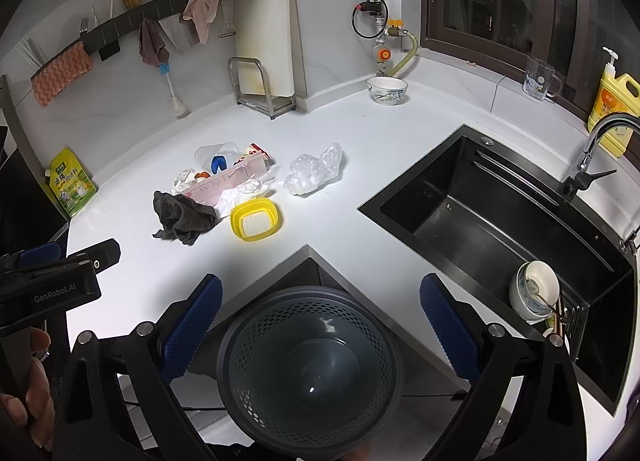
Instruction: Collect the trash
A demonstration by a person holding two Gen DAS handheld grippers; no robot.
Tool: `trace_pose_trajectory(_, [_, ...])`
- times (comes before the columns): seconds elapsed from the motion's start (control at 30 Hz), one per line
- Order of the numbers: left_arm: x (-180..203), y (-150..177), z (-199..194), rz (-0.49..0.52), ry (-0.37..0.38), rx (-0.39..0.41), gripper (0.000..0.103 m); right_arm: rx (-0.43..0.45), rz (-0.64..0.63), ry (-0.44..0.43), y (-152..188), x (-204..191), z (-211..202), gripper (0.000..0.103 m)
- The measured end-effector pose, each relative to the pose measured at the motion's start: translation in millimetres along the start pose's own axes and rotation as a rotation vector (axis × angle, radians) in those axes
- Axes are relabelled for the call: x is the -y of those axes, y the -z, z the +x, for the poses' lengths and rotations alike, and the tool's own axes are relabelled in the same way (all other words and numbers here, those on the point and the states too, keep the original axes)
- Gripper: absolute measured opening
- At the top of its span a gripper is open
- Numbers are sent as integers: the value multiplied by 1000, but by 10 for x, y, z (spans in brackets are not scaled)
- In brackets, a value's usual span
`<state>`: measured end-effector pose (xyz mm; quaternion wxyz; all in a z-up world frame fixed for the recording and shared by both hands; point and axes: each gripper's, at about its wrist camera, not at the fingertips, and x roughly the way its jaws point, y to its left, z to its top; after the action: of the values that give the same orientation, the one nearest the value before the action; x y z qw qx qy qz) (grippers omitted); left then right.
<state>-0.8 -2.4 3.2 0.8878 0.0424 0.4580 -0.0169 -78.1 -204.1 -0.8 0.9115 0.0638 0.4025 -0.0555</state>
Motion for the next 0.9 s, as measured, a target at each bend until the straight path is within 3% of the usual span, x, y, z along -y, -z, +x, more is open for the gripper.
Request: trace_pose_trajectory(0.9, [-19,-10,-17,2,-1,3,97,5,0,0,-12,-2,-22,95])
